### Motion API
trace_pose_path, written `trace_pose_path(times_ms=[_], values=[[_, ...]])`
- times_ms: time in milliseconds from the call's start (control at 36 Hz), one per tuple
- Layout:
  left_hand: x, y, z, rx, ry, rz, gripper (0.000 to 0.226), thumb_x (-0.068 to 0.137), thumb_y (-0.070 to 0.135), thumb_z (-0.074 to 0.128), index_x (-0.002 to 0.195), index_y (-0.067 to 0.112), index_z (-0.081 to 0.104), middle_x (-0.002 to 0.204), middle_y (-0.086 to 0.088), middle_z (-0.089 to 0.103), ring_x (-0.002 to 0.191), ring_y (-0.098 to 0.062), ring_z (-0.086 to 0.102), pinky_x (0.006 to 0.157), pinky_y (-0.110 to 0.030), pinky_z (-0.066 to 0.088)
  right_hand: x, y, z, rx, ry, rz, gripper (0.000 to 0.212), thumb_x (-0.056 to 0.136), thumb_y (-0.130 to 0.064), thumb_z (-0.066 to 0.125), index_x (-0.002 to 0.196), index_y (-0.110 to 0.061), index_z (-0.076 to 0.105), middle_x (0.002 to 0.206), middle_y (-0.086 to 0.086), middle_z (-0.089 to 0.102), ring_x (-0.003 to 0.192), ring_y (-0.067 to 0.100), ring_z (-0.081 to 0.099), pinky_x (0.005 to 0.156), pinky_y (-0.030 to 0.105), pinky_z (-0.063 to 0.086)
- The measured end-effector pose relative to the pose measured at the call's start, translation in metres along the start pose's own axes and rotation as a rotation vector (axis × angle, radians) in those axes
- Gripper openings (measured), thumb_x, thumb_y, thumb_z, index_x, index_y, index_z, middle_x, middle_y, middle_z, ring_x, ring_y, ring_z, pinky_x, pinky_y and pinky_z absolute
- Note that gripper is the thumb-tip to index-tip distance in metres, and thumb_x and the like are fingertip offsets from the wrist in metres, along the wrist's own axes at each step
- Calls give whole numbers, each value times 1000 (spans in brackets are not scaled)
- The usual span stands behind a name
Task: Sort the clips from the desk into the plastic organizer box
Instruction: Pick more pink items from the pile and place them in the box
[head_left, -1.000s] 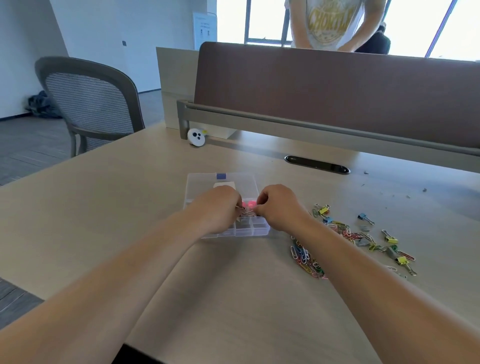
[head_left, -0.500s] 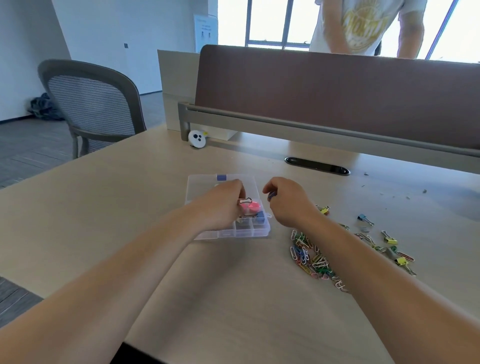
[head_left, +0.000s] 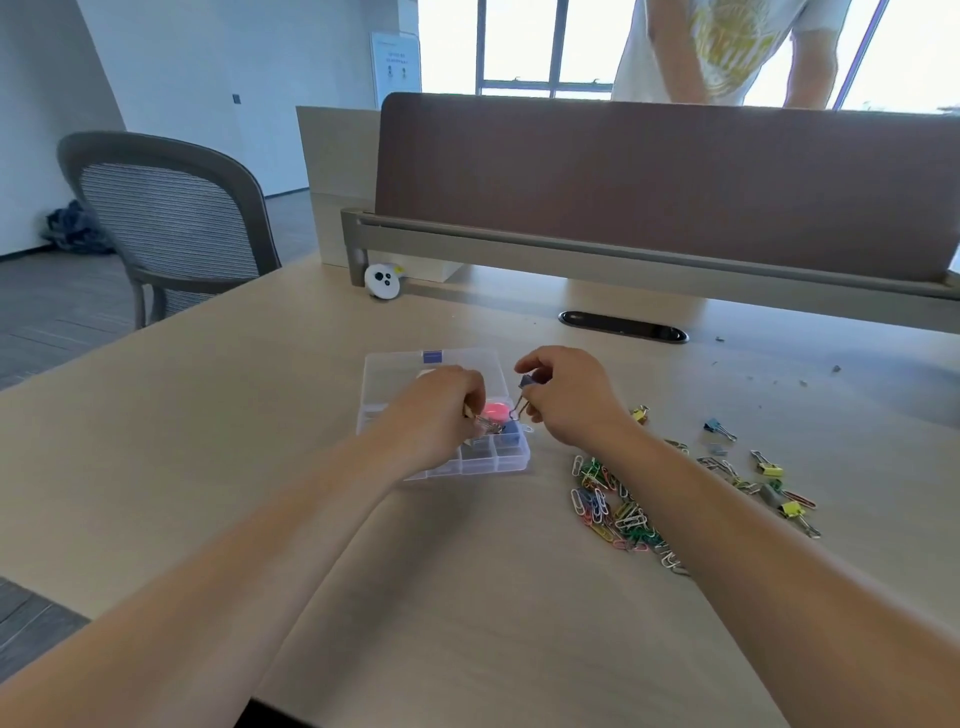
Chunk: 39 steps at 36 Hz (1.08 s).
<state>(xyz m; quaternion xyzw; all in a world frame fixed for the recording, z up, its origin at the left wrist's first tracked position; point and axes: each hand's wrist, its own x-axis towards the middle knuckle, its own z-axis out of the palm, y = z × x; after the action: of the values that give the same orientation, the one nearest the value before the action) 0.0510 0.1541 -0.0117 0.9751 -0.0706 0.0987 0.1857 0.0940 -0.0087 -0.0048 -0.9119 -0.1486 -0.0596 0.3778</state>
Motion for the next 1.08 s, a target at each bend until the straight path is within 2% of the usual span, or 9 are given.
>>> trace_pose_path(times_ms=[83,222,444,528,639,806,889,1000,1083], values=[[1,-2,1,-14,-12,-18,18,82,22,72,83,20,54,87,1,59,79,-17,53,61,-23,36,0,0,1,26,-16,14,26,89,-1,57,106,-14,70,99,3,68,79,20,68,82,39,58],[1,-3,-2,-4,-36,-18,11,86,19,68,96,17,65,90,6,57,82,-13,53,72,-24,42,1,1,0,55,23,55,14,85,-11,66,95,-16,75,88,-2,69,86,19,66,81,33,54],[-3,-3,-6,0,-31,7,8,88,19,65,95,18,68,87,9,54,81,-10,51,68,-19,35,0,-2,3,45,-48,112,13,85,-9,68,95,-7,76,83,6,69,74,17,60,71,29,52],[-3,-2,-6,-50,-2,-9,3,88,18,66,91,17,66,84,9,56,79,-11,53,60,-16,34,0,-1,6,36,-58,115,14,87,-8,65,97,-6,76,88,9,71,74,17,60,72,30,53],[-3,0,-6,-69,17,-9,2,87,18,67,88,17,65,83,7,58,78,-12,54,61,-18,35,1,-1,6,28,-43,106,16,89,-7,63,99,-6,76,92,9,72,70,14,57,68,26,48],[-4,-4,-2,-12,49,38,4,84,17,68,83,17,64,77,12,52,76,-13,54,56,-15,31,3,-3,10,-42,-71,93,16,89,-9,62,95,-10,77,93,6,73,82,18,65,75,30,55],[-3,-7,0,-3,55,44,7,83,20,70,85,21,64,80,12,51,76,-10,50,60,-19,32,2,-5,12,-111,-93,68,18,89,-7,61,94,-10,78,98,6,74,88,20,66,77,28,54],[-3,-9,1,-40,45,36,17,82,22,72,83,24,56,79,11,51,76,-12,51,59,-20,33,2,-5,14,-143,-120,78,19,89,-7,60,95,-10,78,97,7,74,88,21,66,74,28,52],[-4,-10,1,-34,28,36,16,83,24,72,83,23,56,80,10,50,77,-13,50,57,-16,31,2,-6,15,-160,-128,84,20,88,-5,60,92,-9,79,94,9,74,86,22,67,79,34,57]])
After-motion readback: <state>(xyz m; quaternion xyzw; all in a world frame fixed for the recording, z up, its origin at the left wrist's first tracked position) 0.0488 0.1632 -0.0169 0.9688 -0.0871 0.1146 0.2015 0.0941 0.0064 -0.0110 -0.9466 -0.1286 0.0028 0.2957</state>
